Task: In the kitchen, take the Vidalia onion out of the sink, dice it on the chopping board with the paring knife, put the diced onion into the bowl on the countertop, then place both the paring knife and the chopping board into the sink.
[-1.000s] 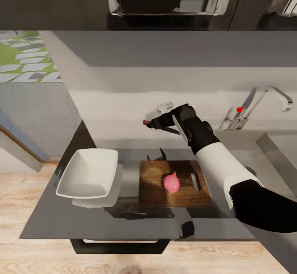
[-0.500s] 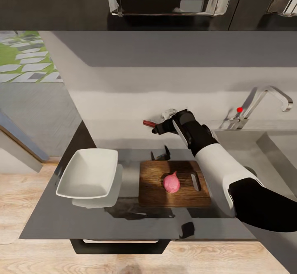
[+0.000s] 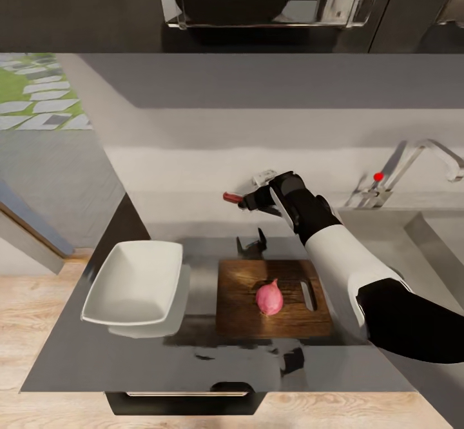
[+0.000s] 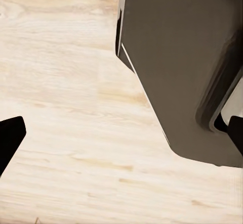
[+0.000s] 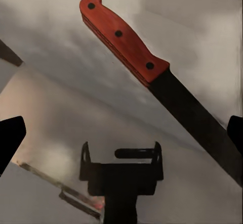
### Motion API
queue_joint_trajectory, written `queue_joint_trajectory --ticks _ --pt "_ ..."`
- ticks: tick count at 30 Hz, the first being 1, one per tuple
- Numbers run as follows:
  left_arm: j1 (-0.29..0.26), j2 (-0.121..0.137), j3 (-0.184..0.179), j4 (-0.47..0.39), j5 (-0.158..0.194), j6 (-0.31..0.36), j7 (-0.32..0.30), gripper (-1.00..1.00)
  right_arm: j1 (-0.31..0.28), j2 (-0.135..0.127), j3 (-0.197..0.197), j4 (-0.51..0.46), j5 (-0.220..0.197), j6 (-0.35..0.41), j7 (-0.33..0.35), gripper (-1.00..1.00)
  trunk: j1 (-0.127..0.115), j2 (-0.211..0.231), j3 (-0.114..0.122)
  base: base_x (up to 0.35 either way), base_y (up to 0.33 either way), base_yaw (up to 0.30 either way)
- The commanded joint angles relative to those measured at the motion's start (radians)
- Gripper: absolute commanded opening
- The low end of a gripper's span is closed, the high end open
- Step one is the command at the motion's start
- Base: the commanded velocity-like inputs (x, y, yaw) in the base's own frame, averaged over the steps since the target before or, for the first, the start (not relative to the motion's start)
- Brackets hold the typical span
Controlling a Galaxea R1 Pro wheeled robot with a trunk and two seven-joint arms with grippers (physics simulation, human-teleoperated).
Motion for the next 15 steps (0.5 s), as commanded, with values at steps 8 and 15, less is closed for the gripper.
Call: queue_joint_trajectory --ticks 8,15 --pt "-0.001 0.0 0.0 0.002 0.009 -0.001 0.0 1.0 -0.001 0.001 0.001 -0.001 0.009 0.003 0.009 1.0 0.001 -0.002 -0.001 0.144 0.0 0.0" --pt "-0.001 0.0 0.0 0.002 0.009 -0.001 0.0 1.0 -0.001 0.001 0.003 -0.001 0.007 0.002 0.01 1.0 0.001 -0.002 -0.001 0.013 0.0 0.0"
